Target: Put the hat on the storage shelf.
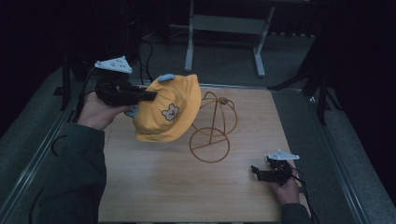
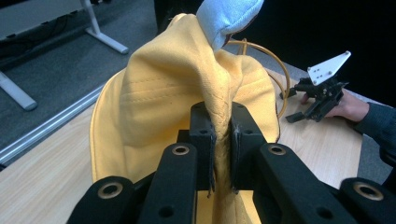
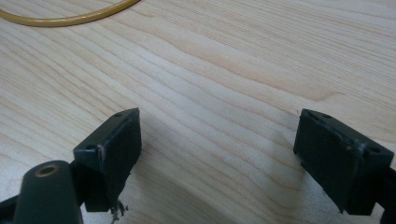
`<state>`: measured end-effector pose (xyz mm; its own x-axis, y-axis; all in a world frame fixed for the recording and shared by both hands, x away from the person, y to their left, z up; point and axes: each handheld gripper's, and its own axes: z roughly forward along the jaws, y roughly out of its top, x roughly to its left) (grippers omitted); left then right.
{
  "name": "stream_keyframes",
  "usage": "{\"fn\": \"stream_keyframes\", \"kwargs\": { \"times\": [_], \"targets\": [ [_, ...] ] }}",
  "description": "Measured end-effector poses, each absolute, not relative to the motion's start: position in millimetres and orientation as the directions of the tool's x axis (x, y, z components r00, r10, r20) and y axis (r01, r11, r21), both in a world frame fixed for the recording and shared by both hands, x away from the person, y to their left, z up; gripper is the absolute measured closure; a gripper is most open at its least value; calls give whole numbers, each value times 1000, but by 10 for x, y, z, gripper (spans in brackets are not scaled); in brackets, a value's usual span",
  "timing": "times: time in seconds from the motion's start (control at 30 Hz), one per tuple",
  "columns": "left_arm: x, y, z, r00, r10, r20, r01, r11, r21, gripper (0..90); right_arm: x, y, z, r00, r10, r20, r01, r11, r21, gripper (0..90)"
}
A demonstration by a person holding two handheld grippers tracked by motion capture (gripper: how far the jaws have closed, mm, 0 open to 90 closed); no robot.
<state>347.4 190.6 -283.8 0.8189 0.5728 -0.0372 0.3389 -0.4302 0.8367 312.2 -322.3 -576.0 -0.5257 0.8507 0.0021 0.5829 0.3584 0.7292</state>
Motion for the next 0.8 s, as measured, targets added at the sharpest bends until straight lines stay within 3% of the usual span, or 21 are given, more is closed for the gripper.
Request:
{"fn": "stream_keyframes", "kwargs": {
  "times": [0.8],
  "targets": [
    [3538, 1613, -2719, 839, 544, -19, 314, -455, 834, 818, 3122, -3224, -5761, -526, 850, 1, 582, 359, 730, 151]
  ]
}}
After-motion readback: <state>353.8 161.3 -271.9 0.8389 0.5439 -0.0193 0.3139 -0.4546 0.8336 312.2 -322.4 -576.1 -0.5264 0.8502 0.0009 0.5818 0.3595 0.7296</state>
